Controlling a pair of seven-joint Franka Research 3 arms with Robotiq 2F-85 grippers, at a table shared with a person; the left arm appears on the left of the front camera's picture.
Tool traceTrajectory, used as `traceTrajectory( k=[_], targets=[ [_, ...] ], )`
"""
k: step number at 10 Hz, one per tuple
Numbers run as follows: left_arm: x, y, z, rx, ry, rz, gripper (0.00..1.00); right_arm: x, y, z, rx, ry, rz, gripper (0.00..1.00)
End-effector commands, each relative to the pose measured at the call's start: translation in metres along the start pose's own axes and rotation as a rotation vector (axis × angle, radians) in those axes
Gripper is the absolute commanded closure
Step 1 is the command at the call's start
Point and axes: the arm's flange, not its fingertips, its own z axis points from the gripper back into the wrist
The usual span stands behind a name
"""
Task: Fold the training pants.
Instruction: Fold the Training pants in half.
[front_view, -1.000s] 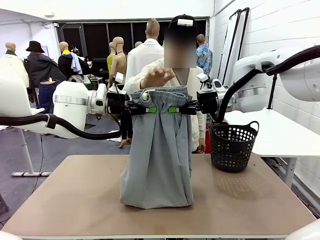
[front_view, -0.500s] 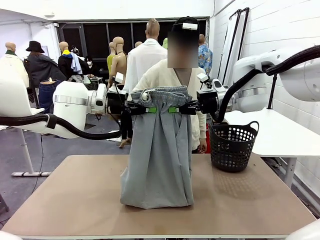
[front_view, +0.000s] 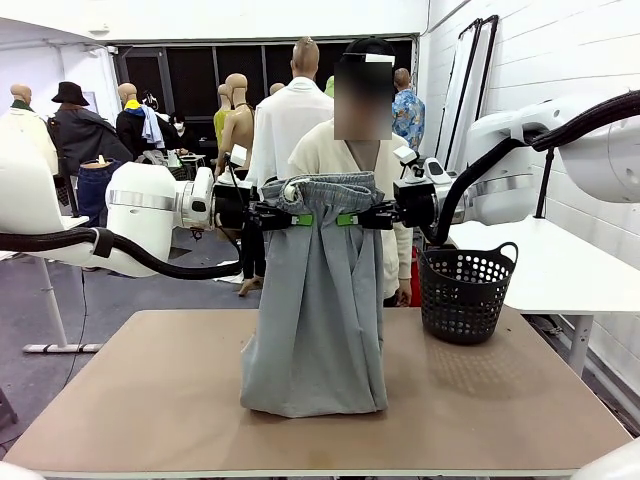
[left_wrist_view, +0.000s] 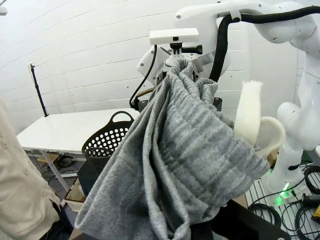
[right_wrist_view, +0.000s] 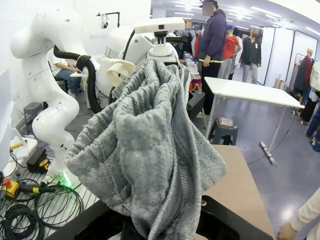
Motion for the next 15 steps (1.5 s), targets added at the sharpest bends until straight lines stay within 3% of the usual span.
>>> traceTrajectory(
  k=[1,15],
  targets=[
    [0.002,-0.0047,0.0017,-0.003,-0.03,0.009,1.0,0.0028,0.0029,-0.001,0.001,-0.025,-0.003,1.0],
    [0.002,-0.0047,0.0017,-0.003,-0.03,0.009,1.0,0.0028,0.0029,-0.001,0.001,-0.025,-0.003,1.0]
  ],
)
